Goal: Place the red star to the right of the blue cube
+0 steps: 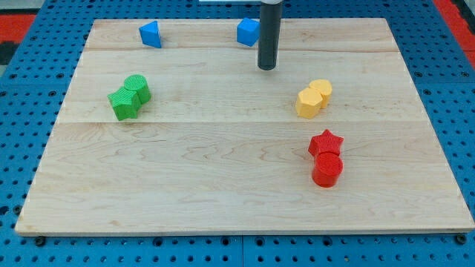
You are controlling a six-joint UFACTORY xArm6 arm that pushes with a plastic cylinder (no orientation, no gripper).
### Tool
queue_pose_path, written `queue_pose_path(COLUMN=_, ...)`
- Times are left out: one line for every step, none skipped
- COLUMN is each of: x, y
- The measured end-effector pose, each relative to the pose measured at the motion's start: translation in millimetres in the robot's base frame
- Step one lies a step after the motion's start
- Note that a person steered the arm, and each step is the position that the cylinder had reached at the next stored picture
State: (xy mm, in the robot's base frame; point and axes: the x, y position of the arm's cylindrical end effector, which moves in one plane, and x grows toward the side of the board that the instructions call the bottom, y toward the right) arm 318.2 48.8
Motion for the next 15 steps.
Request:
queue_pose_path(x=14.8, y=24.7)
queue_pose_path(x=56.2, y=-4.9)
queue_pose_path(x=152.8, y=-22.6)
queue_pose_path(x=178.0, y=7.5)
queue_pose_path(x=192.2, y=38.6)
queue_pose_path(x=191.4, y=89.7)
queue_pose_path(x=191.9, y=107.1)
queue_pose_path(x=193.8, y=117.6)
queue_pose_path(x=189.1, y=160.3)
queue_pose_path(x=126.3, y=167.9)
queue_pose_path(x=56.5, y=168.4)
queue_pose_path(x=2.9, y=168.3)
queue_pose_path(x=46.3, y=232.1)
queue_pose_path(x=47.1, y=196.3)
queue_pose_path(x=30.3, y=142.1)
